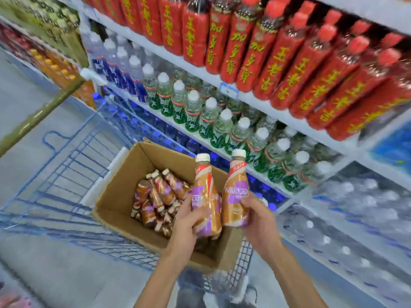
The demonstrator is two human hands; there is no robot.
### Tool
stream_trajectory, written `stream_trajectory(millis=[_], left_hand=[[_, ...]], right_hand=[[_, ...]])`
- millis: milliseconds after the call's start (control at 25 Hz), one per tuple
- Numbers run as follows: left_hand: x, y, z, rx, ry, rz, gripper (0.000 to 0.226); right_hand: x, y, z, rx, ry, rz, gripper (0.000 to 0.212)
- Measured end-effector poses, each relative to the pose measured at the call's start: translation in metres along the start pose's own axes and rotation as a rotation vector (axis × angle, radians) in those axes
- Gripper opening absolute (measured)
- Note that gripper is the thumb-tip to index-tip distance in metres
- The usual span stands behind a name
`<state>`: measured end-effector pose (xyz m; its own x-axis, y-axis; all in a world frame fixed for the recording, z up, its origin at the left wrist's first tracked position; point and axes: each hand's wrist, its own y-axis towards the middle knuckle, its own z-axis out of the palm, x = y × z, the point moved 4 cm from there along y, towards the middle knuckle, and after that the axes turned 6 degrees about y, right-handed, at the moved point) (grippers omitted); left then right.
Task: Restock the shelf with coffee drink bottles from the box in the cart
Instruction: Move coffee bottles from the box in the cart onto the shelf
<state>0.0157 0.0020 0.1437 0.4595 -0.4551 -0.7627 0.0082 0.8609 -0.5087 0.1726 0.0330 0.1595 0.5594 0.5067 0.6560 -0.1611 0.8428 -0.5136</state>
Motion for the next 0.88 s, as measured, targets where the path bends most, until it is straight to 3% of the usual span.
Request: stream_trajectory(millis=[200,360,560,680,760,880], left_hand=[[0.011,-0.032,0.107,0.244,0.144,0.055,0.058],[0.044,-0.07,0.215,0.273,0.225,0.14,0.067],[0.098,-0.116,0.336,0.328,0.255,0.18,0.059],[0.125,-0.142,0.389,0.381,0.188,0.136,0.028],[0.137,-0.156,0.419,0.432,0.147,0.083,0.017],[0.142,-0.163,0.456,0.507,0.192,0.1,0.025]], right_hand=[[0.063,-0.076,-0.066,-0.042,-0.032,-0.164,0.037],[0.115,-0.147,-0.143,-0.14,-0.062,-0.293,0.056],[0.18,-0.232,-0.232,-0.167,0.026,-0.43,0.023],[0.21,-0.276,-0.273,-0.194,0.076,-0.512,0.012],[0.226,-0.3,-0.296,-0.225,0.069,-0.548,0.006],[0.247,-0.321,-0.321,-0.246,0.052,-0.604,0.015]])
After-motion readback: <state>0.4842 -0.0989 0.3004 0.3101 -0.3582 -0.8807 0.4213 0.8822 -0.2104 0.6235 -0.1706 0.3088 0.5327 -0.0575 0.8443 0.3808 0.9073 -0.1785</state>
